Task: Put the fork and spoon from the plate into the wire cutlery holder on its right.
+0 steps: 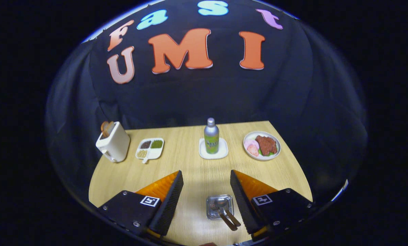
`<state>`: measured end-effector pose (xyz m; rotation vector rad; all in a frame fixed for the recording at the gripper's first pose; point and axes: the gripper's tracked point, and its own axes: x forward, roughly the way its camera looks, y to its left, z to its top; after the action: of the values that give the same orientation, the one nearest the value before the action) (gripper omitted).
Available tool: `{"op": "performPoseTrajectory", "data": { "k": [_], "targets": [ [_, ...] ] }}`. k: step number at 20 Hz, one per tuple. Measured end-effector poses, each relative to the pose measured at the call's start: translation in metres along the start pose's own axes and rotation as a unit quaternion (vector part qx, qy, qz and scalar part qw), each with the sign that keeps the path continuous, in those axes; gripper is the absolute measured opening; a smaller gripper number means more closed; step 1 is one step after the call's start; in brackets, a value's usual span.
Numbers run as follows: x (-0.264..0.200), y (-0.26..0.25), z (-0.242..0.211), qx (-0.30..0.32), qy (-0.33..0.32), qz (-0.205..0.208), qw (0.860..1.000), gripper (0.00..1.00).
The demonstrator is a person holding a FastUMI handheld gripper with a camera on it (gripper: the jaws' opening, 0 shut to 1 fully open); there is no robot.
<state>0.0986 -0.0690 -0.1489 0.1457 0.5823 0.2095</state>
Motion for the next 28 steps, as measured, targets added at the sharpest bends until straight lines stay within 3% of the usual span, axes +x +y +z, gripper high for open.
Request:
{"op": "performPoseTrajectory", "data": {
  "k": [4,11,21,28],
  "targets": [
    [-0.023,-0.005,0.068,-0.026,-0.113,-0.017,0.993,0.87],
    [-0.059,0.009,0.134,-0.050,-0.216,-0.016,0.975,0.91],
    [-0.097,0.013,0.180,-0.051,-0.313,-0.032,0.948,0.92],
    [-0.109,0.022,0.174,-0.045,-0.331,-0.032,0.942,0.94]
  ]
}}
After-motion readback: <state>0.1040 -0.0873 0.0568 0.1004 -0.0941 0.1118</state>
